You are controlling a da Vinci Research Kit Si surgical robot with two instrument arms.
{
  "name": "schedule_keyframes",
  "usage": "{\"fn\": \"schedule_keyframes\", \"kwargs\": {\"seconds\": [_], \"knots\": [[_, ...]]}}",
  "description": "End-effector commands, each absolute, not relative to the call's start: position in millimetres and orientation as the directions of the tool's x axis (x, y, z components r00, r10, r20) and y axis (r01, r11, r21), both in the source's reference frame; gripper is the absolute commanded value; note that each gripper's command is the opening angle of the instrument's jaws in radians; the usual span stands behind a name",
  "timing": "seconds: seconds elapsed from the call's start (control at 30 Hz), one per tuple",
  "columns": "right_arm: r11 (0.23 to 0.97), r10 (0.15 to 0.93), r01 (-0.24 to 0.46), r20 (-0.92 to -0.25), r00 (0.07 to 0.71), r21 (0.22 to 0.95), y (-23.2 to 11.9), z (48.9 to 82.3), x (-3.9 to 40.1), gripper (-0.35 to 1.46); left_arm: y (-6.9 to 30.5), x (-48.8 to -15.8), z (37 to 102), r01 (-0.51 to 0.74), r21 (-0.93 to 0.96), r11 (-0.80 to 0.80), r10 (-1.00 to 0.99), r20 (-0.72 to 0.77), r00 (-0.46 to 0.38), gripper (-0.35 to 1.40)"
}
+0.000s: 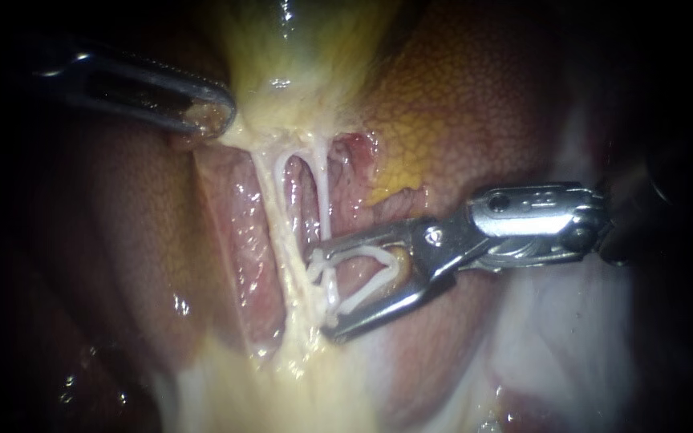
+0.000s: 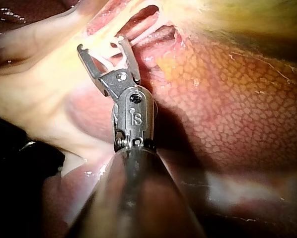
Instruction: Clipping first clip left tube
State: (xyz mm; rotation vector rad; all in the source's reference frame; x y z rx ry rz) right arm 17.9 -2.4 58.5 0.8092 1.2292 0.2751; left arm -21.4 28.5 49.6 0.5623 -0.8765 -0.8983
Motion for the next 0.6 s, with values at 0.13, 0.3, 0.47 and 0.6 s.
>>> {"fn": "schedule_keyframes", "kwargs": {"seconds": [0.13, 0.3, 0.47, 0.6], "knots": [[0.696, 0.595, 0.229, -0.726, 0.345, 0.68, -2.0, 59.0, 17.8, 0.54, 28.5, -21.5, 49.7, 0.432, 0.736, 0.521, -0.851, 0.41, 0.328, -0.35], [0.696, 0.593, 0.234, -0.727, 0.346, 0.679, -1.0, 60.1, 18.4, 0.55, 28.5, -21.5, 49.7, 0.43, 0.737, 0.521, -0.851, 0.409, 0.329, -0.35], [0.697, 0.592, 0.234, -0.728, 0.346, 0.678, -0.3, 61.2, 18.4, 0.55, 28.4, -21.5, 49.7, 0.43, 0.737, 0.521, -0.851, 0.41, 0.329, -0.35], [0.695, 0.594, 0.237, -0.728, 0.341, 0.678, 0.1, 61.5, 18.8, 0.55, 28.4, -21.5, 49.7, 0.43, 0.737, 0.521, -0.851, 0.41, 0.329, -0.35]]}}
